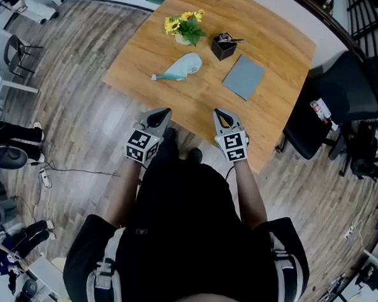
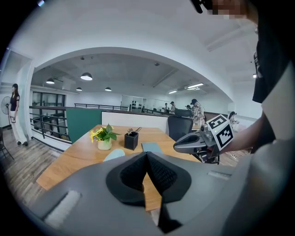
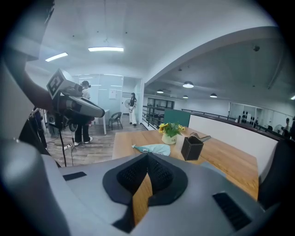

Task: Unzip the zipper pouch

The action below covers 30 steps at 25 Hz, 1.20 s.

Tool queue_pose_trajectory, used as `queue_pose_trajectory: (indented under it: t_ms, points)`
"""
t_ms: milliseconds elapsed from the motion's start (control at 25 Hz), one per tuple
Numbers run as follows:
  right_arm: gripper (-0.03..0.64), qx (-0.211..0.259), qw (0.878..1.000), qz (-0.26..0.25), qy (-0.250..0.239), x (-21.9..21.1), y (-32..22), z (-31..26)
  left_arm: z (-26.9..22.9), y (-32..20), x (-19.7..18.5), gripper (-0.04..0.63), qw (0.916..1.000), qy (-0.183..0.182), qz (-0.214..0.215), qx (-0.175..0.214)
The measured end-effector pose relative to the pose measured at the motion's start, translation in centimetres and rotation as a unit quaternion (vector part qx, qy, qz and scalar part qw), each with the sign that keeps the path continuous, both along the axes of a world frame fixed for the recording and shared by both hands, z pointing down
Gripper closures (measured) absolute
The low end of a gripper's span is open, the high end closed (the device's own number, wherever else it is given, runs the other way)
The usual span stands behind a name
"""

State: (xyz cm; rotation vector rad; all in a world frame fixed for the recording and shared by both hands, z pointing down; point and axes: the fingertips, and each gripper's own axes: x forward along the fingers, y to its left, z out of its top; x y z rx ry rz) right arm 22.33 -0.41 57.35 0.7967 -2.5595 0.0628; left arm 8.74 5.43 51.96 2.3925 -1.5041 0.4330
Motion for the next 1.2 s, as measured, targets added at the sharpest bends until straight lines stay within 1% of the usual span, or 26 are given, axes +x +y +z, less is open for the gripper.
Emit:
queue_pose_trajectory:
  t_ms: [360, 720, 960, 1200]
  points:
    - [0.615, 0.0, 1.0, -0.004, 0.007, 0.1, -0.7, 0.1, -0.1, -0.8, 0.0, 0.598, 1.0, 0.001, -0.004, 0.002]
    - [0.614, -0.007, 1.0, -0.001, 0.016, -0.8, -2.0, 0.5, 0.3, -2.4, -1.1, 0.598, 1.0, 0.008, -0.001, -0.002]
    - [0.614, -0.01, 1.0, 0.005, 0.025, -2.5, -3.3, 0.7, 0.6, -3.9, -2.9, 0.598, 0.9999, 0.014, 0.007, -0.006]
    - [0.614, -0.011, 0.999, 0.018, 0.038, -5.3, -4.5, 0.9, 1.2, -5.8, -5.8, 0.598, 0.9994, 0.026, 0.023, -0.008]
